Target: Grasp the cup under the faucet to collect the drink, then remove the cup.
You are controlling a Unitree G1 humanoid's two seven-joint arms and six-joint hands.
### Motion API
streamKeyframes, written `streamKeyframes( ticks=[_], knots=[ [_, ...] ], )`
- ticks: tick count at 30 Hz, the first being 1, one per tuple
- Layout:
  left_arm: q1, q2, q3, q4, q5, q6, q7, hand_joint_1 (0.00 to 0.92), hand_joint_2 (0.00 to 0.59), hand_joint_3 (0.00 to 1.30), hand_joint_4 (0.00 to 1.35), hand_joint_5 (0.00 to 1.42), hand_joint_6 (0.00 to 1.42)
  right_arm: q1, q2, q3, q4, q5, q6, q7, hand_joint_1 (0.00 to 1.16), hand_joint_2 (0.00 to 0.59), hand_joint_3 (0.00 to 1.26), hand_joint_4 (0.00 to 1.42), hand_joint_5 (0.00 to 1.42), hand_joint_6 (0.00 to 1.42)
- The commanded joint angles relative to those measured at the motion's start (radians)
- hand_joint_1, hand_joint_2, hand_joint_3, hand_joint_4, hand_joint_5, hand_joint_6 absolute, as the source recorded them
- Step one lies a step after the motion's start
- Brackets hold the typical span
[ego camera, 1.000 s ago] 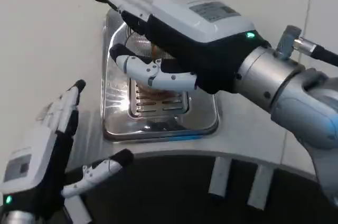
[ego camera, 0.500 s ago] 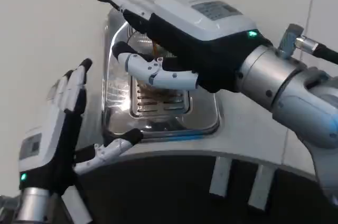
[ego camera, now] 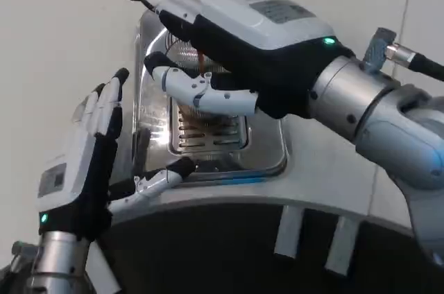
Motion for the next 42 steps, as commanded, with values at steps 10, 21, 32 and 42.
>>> streamKeyframes(
  ticks=[10,21,32,42],
  knots=[
    [-0.047,0.008,-0.038,0.062,-0.002,-0.022,0.005,0.192,0.043,0.00,0.00,0.05,0.02,0.195,0.076,-0.151,-0.075,0.062,0.028,-0.094,0.00,0.586,0.02,0.00,0.00,0.00],
    [-0.057,-0.004,-0.059,0.051,0.007,-0.004,-0.001,0.118,0.038,0.00,0.00,0.05,0.02,0.390,0.093,-0.358,-0.239,0.060,0.044,-0.251,0.00,0.586,0.01,0.00,0.00,0.00],
    [-0.099,-0.025,-0.084,0.081,0.001,0.016,0.000,0.096,0.030,0.00,0.00,0.03,0.01,0.725,-0.041,-0.500,-0.418,0.061,-0.064,-0.223,0.16,0.586,0.00,0.00,0.00,0.00],
    [-0.158,-0.043,-0.080,0.134,-0.007,0.016,0.013,0.091,0.024,0.00,0.00,0.00,0.00,1.089,-0.049,-0.587,-0.338,-0.047,-0.394,-0.402,0.47,0.479,0.00,0.00,0.00,0.00]
  ],
)
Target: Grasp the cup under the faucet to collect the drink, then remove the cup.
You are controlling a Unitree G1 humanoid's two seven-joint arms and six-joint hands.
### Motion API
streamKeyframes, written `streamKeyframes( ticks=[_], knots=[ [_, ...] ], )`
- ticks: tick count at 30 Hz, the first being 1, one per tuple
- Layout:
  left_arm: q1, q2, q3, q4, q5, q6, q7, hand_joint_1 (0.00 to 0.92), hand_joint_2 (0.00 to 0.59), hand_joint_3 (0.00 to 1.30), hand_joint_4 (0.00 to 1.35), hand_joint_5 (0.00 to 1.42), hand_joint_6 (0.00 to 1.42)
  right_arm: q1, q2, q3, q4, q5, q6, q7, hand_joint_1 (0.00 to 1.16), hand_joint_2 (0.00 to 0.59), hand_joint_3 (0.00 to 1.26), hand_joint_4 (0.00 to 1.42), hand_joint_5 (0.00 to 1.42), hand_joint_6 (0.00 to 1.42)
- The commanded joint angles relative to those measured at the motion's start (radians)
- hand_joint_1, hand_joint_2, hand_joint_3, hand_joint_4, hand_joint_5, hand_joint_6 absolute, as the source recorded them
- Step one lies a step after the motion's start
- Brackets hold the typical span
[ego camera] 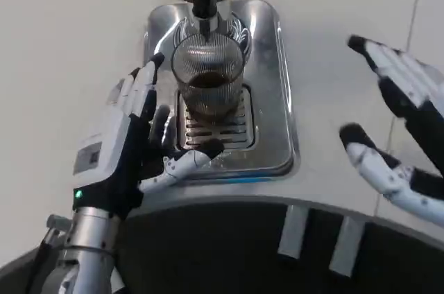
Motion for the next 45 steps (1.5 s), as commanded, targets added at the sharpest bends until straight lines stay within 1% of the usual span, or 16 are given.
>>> streamKeyframes(
  ticks=[1,4,6,8,11,13,14,16,19,24,27,32,35,38,41,45],
  knots=[
    [-0.028,-0.007,-0.003,0.041,-0.004,0.003,0.016,0.082,0.019,0.00,0.00,0.00,0.00,0.117,-0.010,-0.026,0.080,-0.093,-0.139,-0.093,0.47,0.478,0.00,0.00,0.00,0.00],
    [-0.042,-0.012,-0.005,0.056,-0.004,0.001,0.021,0.076,0.016,0.00,0.00,0.00,0.00,0.152,-0.008,-0.021,0.128,-0.147,-0.182,-0.122,0.47,0.474,0.00,0.00,0.00,0.00],
    [-0.052,-0.018,-0.007,0.069,-0.004,0.002,0.024,0.062,0.010,0.00,0.00,0.00,0.00,0.172,-0.019,0.000,0.156,-0.206,-0.221,-0.140,0.47,0.471,0.00,0.00,0.00,0.00],
    [-0.060,-0.023,-0.008,0.081,-0.003,0.002,0.030,0.047,0.001,0.00,0.00,0.01,0.00,0.186,-0.013,0.022,0.189,-0.243,-0.239,-0.150,0.45,0.457,0.00,0.00,0.00,0.00],
    [-0.073,-0.036,-0.009,0.098,-0.002,0.004,0.045,0.023,0.000,0.00,0.00,0.02,0.00,0.192,0.007,0.049,0.228,-0.261,-0.250,-0.156,0.42,0.466,0.00,0.00,0.00,0.00],
    [-0.088,-0.049,-0.011,0.118,0.002,0.009,0.061,0.022,0.000,0.00,0.00,0.02,0.00,0.189,0.022,0.072,0.236,-0.268,-0.246,-0.149,0.42,0.466,0.00,0.00,0.00,0.00],
    [-0.093,-0.053,-0.012,0.126,0.003,0.010,0.067,0.023,0.000,0.00,0.00,0.02,0.00,0.186,0.030,0.082,0.235,-0.272,-0.243,-0.146,0.41,0.456,0.00,0.00,0.00,0.00],
    [-0.114,-0.064,-0.016,0.152,0.006,0.016,0.081,0.057,0.000,0.00,0.00,0.03,0.01,0.182,0.041,0.101,0.217,-0.281,-0.236,-0.132,0.38,0.460,0.00,0.00,0.00,0.00],
    [-0.138,-0.072,-0.023,0.183,0.008,0.020,0.095,0.142,0.007,0.00,0.00,0.05,0.02,0.188,0.060,0.113,0.189,-0.287,-0.223,-0.111,0.36,0.448,0.00,0.00,0.00,0.00],
    [-0.186,-0.085,-0.030,0.244,-0.001,0.039,0.110,0.296,0.027,0.00,0.00,0.07,0.04,0.219,0.074,0.105,0.140,-0.281,-0.203,-0.071,0.36,0.444,0.00,0.00,0.00,0.00],
    [-0.210,-0.098,-0.016,0.281,-0.034,0.026,0.118,0.363,0.038,0.00,0.00,0.08,0.06,0.234,0.072,0.090,0.112,-0.275,-0.200,-0.041,0.35,0.427,0.00,0.00,0.00,0.00],
    [-0.226,-0.122,-0.013,0.315,-0.062,0.000,0.154,0.390,0.040,0.00,0.00,0.10,0.10,0.241,0.070,0.069,0.095,-0.268,-0.196,-0.006,0.35,0.419,0.00,0.00,0.00,0.00],
    [-0.230,-0.140,-0.011,0.326,-0.067,-0.008,0.186,0.393,0.041,0.00,0.00,0.13,0.14,0.236,0.069,0.060,0.095,-0.265,-0.193,0.009,0.35,0.414,0.00,0.00,0.00,0.00],
    [-0.234,-0.158,-0.011,0.330,-0.077,-0.024,0.208,0.393,0.041,0.00,0.00,0.14,0.14,0.226,0.062,0.049,0.101,-0.258,-0.190,0.027,0.36,0.411,0.00,0.00,0.00,0.00],
    [-0.233,-0.170,-0.016,0.326,-0.083,-0.040,0.221,0.360,0.033,0.00,0.00,0.18,0.16,0.215,0.057,0.039,0.108,-0.252,-0.186,0.041,0.36,0.411,0.00,0.00,0.00,0.00],
    [-0.225,-0.176,-0.023,0.319,-0.080,-0.051,0.229,0.347,0.029,0.00,0.00,0.20,0.17,0.195,0.055,0.039,0.121,-0.250,-0.179,0.056,0.36,0.412,0.00,0.00,0.00,0.00]
  ],
)
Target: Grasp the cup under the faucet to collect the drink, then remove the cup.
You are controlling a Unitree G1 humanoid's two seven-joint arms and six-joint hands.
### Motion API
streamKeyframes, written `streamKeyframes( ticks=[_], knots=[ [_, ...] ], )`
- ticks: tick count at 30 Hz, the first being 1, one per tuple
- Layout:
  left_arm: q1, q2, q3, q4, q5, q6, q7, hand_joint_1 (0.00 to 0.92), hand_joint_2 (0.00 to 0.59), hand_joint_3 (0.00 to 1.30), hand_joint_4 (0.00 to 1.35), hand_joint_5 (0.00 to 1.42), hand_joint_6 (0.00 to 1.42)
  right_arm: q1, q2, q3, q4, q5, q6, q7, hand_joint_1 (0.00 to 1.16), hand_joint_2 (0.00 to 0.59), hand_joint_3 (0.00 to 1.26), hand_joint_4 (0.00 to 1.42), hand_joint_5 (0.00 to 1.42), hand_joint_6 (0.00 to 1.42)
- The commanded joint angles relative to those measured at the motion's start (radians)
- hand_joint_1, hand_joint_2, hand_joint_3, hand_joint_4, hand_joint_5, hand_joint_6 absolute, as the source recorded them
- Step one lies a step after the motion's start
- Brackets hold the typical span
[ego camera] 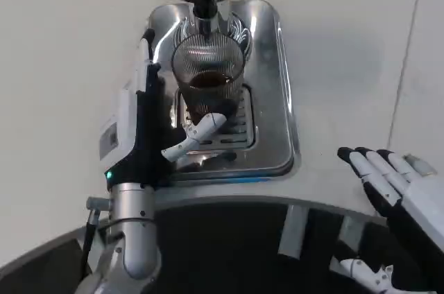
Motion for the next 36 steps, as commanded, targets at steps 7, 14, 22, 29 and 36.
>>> streamKeyframes(
  ticks=[7,14,22,29,36],
  knots=[
    [-0.020,-0.012,-0.030,0.018,0.013,-0.025,0.013,0.345,0.029,0.00,0.00,0.20,0.17,-0.040,0.003,0.016,0.036,0.006,0.031,0.035,0.36,0.418,0.00,0.00,0.00,0.00],
    [-0.049,-0.020,-0.048,0.051,0.016,-0.021,0.013,0.348,0.031,0.00,0.00,0.24,0.20,-0.049,0.008,0.024,0.032,0.006,0.054,0.043,0.35,0.421,0.00,0.00,0.00,0.00],
    [-0.092,-0.027,-0.058,0.105,0.014,-0.012,0.017,0.388,0.043,0.00,0.00,0.34,0.35,-0.076,0.014,0.038,0.030,0.005,0.074,0.059,0.35,0.422,0.00,0.00,0.00,0.00],
    [-0.112,-0.043,-0.088,0.119,0.035,0.024,0.040,0.555,0.076,0.21,0.29,0.68,0.85,-0.083,0.015,0.032,0.028,0.014,0.089,0.068,0.35,0.417,0.00,0.00,0.00,0.00],
    [-0.131,-0.080,-0.123,0.133,0.071,0.099,0.110,0.653,0.091,0.74,0.85,1.19,1.41,-0.078,0.012,0.015,0.027,0.029,0.097,0.062,0.35,0.419,0.00,0.00,0.00,0.00]
  ],
)
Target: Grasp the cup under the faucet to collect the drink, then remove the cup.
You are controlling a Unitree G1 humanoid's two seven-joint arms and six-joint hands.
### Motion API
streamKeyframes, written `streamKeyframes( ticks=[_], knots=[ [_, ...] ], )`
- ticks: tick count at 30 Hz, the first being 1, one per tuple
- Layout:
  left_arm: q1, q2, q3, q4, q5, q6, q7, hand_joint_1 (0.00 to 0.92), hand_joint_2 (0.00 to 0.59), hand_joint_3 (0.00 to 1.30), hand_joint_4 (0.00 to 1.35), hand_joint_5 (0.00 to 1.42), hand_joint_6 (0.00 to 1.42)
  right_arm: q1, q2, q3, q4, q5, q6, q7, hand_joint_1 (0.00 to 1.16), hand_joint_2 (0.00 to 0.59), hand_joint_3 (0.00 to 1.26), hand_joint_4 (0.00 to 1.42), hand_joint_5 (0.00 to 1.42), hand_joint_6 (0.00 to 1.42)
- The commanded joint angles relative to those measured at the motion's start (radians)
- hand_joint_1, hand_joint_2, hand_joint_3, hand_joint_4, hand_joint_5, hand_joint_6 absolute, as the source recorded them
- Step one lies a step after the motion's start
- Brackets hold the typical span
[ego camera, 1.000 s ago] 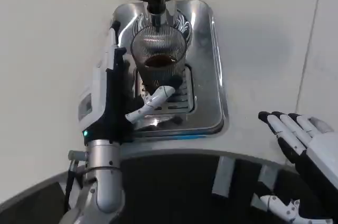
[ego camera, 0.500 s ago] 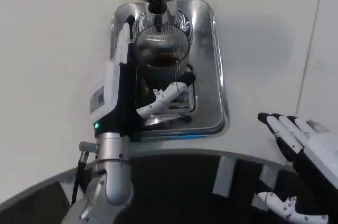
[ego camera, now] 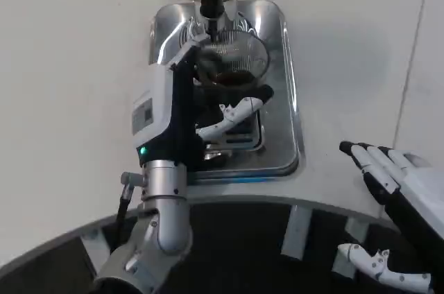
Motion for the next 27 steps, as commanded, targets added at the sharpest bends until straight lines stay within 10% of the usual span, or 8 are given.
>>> streamKeyframes(
  ticks=[1,10,27],
  knots=[
    [0.014,-0.039,-0.026,0.023,0.032,0.076,0.045,0.658,0.091,0.79,0.92,1.24,1.42,0.019,-0.002,-0.023,-0.012,0.020,0.008,0.001,0.35,0.420,0.00,0.00,0.00,0.00],
    [0.038,-0.095,0.005,-0.015,-0.028,0.022,0.101,0.687,0.060,1.07,1.20,1.37,1.42,0.065,-0.003,-0.050,-0.043,0.027,0.018,0.013,0.35,0.422,0.00,0.00,0.00,0.00],
    [0.242,-0.002,0.030,-0.319,0.023,0.072,0.031,0.719,0.037,1.16,1.28,1.36,1.42,-0.027,-0.023,-0.024,0.032,0.044,0.010,0.002,0.34,0.421,0.00,0.00,0.00,0.00]
  ],
)
